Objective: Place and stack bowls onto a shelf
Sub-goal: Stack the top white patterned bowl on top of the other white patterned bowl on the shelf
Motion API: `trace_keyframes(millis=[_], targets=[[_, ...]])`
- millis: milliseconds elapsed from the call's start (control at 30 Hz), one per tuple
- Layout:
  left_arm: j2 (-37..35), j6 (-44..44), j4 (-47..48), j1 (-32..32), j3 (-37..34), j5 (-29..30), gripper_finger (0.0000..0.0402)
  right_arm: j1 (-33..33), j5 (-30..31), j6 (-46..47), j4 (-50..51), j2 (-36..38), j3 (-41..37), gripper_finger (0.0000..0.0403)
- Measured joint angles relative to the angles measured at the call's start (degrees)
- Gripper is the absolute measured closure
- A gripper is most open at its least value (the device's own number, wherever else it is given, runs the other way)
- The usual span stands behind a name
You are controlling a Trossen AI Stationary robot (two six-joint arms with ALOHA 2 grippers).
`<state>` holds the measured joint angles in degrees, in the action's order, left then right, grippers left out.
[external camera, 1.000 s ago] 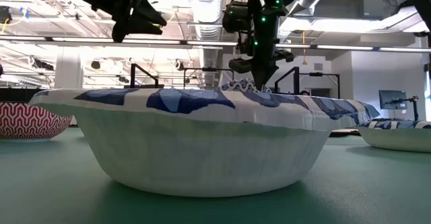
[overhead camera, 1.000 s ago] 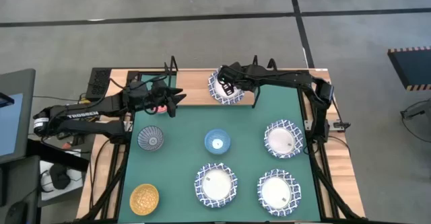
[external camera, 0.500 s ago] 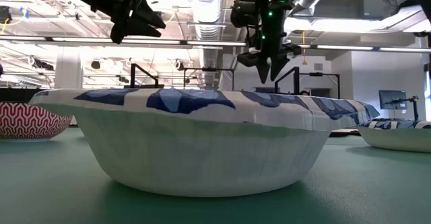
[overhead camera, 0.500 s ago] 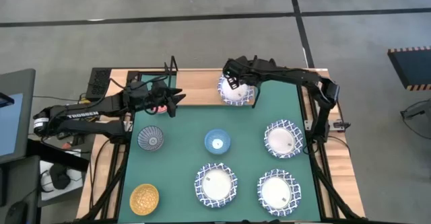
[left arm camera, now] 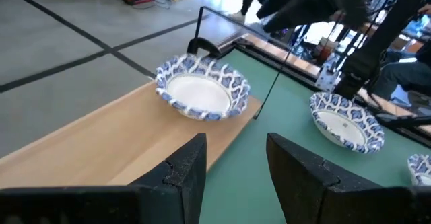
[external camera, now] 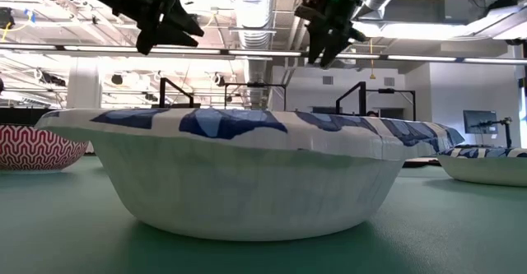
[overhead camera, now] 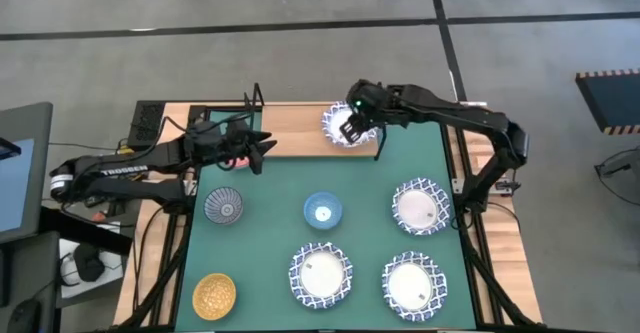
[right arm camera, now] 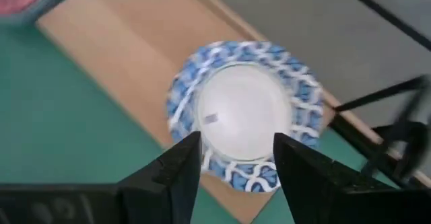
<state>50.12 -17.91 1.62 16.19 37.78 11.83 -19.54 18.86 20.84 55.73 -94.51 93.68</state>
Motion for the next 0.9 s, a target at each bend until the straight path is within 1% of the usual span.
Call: trace_keyframes(millis=[100, 167, 300, 367, 433, 533, 633, 733, 900], targets=[[1.27, -0.30, -1.19, 0.00, 0.00, -0.10, 0.0262, 2.05, -0.76, 0.19, 2.47, -0.67, -0.08, 0.0207], [1.90, -0.97, -2.05, -0.22, 0.00, -1.15, 0.0262, 3.99, -0.78, 2.23, 7.50, -0.51, -0.08, 0.0213], [2.80, -2.31, -2.17, -1.63, 0.02, -1.57, 0.0262, 11.00, -1.05, 5.84, 18.69, 1.54, -0.18, 0.0215], [3.25, -1.94, -2.54, -2.34, 0.02, -1.52, 0.0262, 14.57, -2.39, 6.19, 20.91, 2.94, -1.35, 0.0214], [3.29, -1.51, -2.15, -2.77, 0.02, -1.10, 0.0262, 17.62, -3.73, 8.01, 21.43, 4.29, -3.96, 0.0214], [3.48, -1.63, -2.51, -3.02, 0.02, -0.86, 0.0262, 19.42, -4.20, 14.01, 21.73, 6.95, -9.72, 0.0214], [3.53, -2.14, -2.38, -3.02, 0.02, -0.81, 0.0262, 19.61, -4.38, 20.38, 21.92, 11.26, -17.18, 0.0214], [3.51, -2.18, -2.50, -3.02, 0.02, -0.78, 0.0262, 19.61, -5.93, 25.26, 21.26, 16.09, -24.09, 0.0214], [3.51, -2.23, -2.86, -3.02, 0.02, -1.08, 0.0262, 19.60, -10.44, 27.58, 20.84, 22.68, -31.51, 0.0214]])
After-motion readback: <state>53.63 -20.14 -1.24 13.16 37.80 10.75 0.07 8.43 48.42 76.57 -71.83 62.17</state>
